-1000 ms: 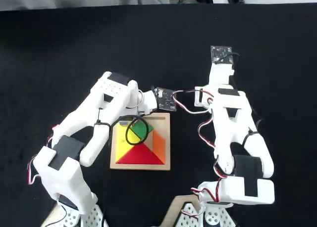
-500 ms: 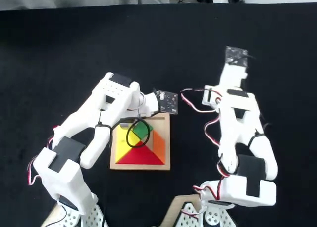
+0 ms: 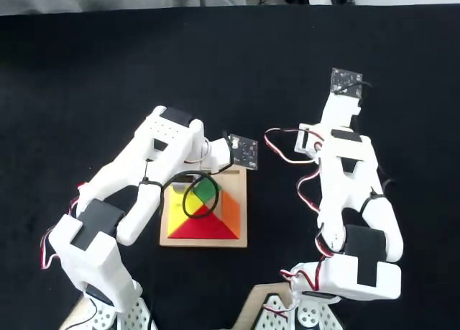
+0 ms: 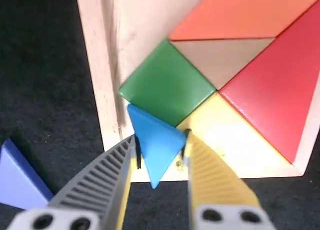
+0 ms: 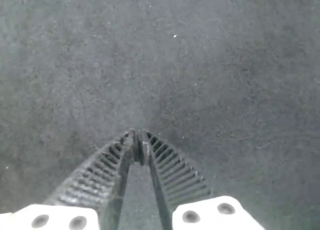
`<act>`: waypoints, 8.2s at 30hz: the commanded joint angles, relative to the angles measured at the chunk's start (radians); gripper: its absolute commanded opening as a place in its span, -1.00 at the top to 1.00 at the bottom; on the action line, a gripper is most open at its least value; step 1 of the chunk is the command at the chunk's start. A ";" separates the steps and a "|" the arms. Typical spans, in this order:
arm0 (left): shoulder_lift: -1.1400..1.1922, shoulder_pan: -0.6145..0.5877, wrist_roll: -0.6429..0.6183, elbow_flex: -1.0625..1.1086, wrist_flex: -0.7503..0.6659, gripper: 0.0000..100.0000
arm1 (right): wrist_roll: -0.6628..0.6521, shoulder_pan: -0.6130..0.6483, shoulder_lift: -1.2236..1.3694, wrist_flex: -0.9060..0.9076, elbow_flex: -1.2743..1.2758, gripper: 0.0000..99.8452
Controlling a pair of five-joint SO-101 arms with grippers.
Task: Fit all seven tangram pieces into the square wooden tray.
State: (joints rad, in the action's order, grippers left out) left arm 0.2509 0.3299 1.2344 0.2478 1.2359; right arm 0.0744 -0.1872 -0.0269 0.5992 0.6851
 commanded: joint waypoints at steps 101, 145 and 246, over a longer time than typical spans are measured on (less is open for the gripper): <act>-0.334 -0.099 -0.440 0.054 -0.236 0.55 | 0.005 0.006 -0.012 -0.014 -0.065 0.98; -2.055 -0.958 -0.961 1.443 -0.269 0.55 | -0.261 0.215 -0.002 0.020 -0.041 0.65; -2.051 -0.834 -0.959 1.454 -0.215 0.55 | -0.790 0.169 0.714 1.168 -1.643 0.98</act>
State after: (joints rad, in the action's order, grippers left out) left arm -1.7960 -0.5186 0.2816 1.6809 1.0150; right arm -0.7142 -0.0491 0.9183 1.7300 -1.1592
